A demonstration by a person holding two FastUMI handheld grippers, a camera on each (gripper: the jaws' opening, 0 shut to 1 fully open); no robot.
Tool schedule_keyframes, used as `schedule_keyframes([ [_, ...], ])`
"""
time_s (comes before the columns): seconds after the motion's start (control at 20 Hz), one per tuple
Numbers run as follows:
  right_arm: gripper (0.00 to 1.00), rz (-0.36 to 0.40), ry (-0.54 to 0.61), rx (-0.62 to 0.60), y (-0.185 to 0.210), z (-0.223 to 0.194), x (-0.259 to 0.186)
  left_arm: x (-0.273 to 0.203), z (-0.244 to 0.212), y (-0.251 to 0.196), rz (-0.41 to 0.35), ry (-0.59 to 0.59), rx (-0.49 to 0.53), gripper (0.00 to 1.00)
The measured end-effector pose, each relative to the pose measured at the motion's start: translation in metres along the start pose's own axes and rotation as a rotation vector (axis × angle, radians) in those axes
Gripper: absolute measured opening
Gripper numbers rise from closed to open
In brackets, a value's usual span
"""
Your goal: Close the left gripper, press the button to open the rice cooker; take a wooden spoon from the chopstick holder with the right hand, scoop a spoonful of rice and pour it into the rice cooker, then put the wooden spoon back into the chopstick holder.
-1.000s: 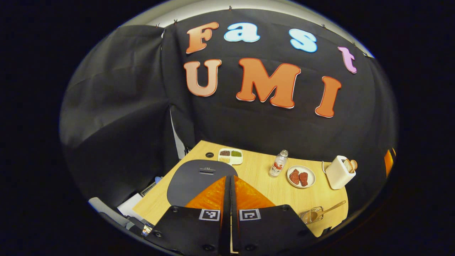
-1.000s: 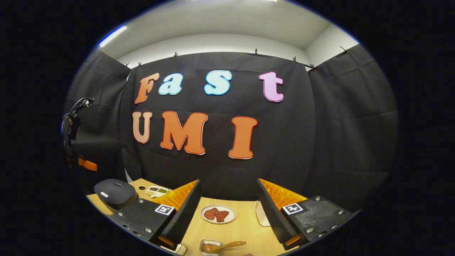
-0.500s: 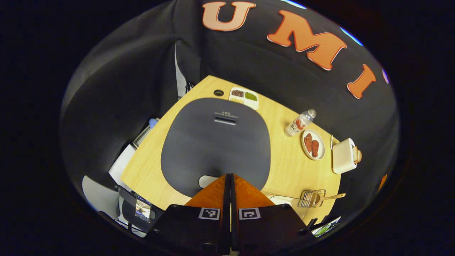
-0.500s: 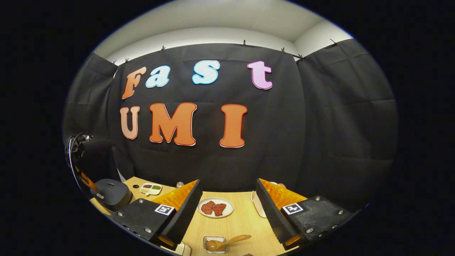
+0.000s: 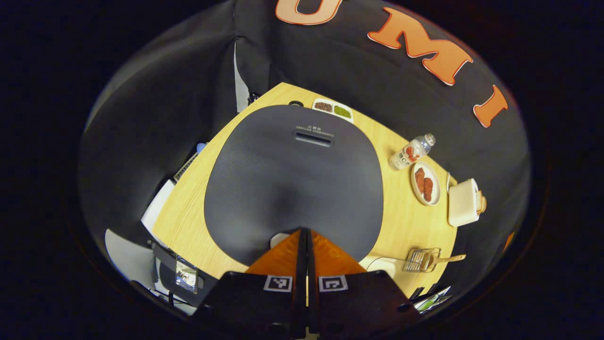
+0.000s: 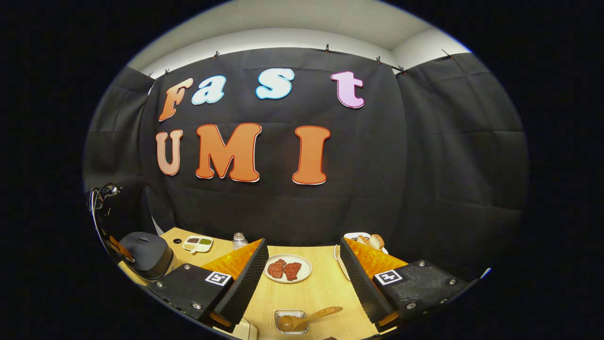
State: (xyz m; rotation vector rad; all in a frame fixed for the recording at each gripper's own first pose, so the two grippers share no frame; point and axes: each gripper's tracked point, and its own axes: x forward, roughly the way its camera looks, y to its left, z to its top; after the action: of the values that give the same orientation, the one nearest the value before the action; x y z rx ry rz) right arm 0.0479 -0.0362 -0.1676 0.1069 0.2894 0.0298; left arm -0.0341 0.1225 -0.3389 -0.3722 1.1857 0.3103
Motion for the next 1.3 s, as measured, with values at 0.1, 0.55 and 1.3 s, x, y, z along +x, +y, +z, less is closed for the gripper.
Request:
schedule_keyframes([
  [0.1, 0.95, 0.018, 0.009, 0.009, 0.009, -0.003, 0.002, -0.003, 0.002, -0.004, 0.035, -0.052, 0.010, 0.07],
  [0.55, 0.95, 0.030, 0.087, -0.014, 0.019, -0.023, 0.005, -0.086, 0.052, -0.035, 0.145, -0.617, 0.158, 0.06],
  [1.3, 0.95, -0.004, 0.186, 0.004, -0.008, -0.073, 0.012, -0.186, 0.070, -0.087, 0.041, -0.998, 0.289, 0.59],
])
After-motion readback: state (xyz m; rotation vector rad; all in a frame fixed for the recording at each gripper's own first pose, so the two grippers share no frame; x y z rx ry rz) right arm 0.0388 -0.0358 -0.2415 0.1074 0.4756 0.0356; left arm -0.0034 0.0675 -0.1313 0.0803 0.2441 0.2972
